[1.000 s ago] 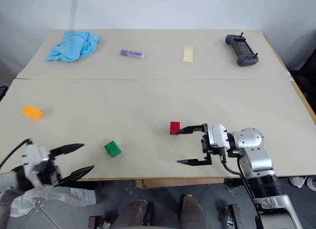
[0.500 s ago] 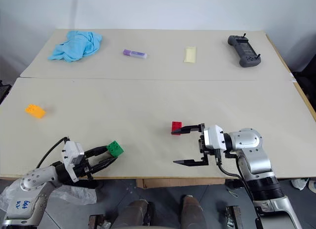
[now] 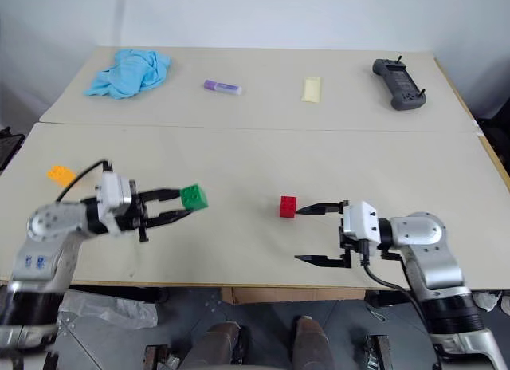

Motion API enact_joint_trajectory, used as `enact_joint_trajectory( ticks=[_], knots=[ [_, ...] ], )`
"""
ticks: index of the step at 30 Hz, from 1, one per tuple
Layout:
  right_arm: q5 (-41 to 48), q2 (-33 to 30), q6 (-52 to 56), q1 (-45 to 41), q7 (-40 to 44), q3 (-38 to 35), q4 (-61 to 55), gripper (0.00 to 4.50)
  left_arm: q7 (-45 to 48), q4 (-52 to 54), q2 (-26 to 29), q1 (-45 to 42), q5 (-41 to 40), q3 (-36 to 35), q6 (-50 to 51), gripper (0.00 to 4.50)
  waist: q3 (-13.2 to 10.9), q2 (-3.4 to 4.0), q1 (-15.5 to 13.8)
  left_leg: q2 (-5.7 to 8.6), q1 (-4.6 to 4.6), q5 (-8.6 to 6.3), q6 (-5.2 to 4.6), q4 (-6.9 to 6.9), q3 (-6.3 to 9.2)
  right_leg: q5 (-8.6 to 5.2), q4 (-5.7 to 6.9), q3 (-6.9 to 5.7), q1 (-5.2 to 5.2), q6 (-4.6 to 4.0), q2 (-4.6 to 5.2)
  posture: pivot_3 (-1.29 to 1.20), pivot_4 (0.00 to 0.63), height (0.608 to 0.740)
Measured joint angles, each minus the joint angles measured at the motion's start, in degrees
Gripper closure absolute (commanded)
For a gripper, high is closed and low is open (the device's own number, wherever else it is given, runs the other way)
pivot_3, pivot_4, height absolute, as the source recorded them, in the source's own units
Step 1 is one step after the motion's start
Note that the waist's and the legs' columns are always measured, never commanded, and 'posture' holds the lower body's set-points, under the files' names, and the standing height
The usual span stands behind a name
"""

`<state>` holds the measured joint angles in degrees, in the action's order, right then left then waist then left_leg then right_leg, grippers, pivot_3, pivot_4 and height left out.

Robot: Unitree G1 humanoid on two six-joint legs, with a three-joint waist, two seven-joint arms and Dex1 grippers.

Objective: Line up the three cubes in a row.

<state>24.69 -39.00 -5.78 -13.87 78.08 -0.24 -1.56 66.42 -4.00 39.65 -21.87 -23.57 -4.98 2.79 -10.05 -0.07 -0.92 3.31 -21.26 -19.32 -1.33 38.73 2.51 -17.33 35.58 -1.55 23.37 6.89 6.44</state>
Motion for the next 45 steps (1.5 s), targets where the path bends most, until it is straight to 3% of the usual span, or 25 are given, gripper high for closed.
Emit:
enact_joint_trajectory(
  ticks=[6,12,23,35,42,45],
  knots=[
    [-0.9,0.0,-1.8,3.5,-4.4,-2.9,0.4,0.0,8.6,-21.6,-6.3,-17.5,6.7,10.1,-4.9,3.05,0.0,0.0,-0.4,0.01,-0.12,-0.01,-0.03,0.24,-0.08,0.03,0.22,-0.58,0.01,0.06,-0.32,0.0,0.15,0.74],
    [-1.2,0.0,-1.0,7.5,-8.1,-4.1,-3.7,0.0,13.3,-42.3,-11.4,-24.5,12.5,13.5,-12.8,3.05,0.0,-0.03,-0.1,-0.05,-0.2,-0.03,-0.07,0.3,-0.12,0.03,0.27,-0.56,0.1,0.07,-0.41,0.0,0.15,0.74],
    [-1.0,-0.1,2.2,12.3,-11.7,-4.6,-10.2,0.0,14.1,-57.6,-18.5,-31.0,16.0,12.7,-21.3,3.05,0.0,-0.08,-0.7,0.08,-0.25,-0.04,-0.16,0.41,-0.07,0.08,0.28,-0.59,0.05,0.15,-0.3,0.0,0.15,0.74],
    [-0.8,0.0,3.3,14.1,-13.6,-4.6,-13.0,0.0,12.9,-64.2,-20.4,-35.2,19.5,11.8,-24.1,3.05,0.0,-0.09,-0.7,0.09,-0.25,-0.02,-0.19,0.43,-0.07,0.1,0.31,-0.59,0.04,0.18,-0.3,0.0,0.15,0.74],
    [-1.4,0.7,2.2,14.8,-14.2,-4.0,-13.2,0.0,16.5,-64.1,-20.2,-35.1,19.1,9.4,-22.7,0.73,-0.1,-0.1,-0.5,0.07,-0.25,-0.02,-0.19,0.43,-0.08,0.1,0.3,-0.58,0.05,0.18,-0.33,0.0,0.15,0.74],
    [-1.2,0.7,2.3,14.5,-14.1,-3.6,-13.7,0.0,19.5,-60.8,-17.6,-34.0,18.1,8.3,-22.4,0.05,-0.1,-0.11,-0.3,0.02,-0.25,-0.02,-0.18,0.42,-0.09,0.1,0.3,-0.57,0.07,0.18,-0.35,0.0,0.15,0.74]
  ],
)
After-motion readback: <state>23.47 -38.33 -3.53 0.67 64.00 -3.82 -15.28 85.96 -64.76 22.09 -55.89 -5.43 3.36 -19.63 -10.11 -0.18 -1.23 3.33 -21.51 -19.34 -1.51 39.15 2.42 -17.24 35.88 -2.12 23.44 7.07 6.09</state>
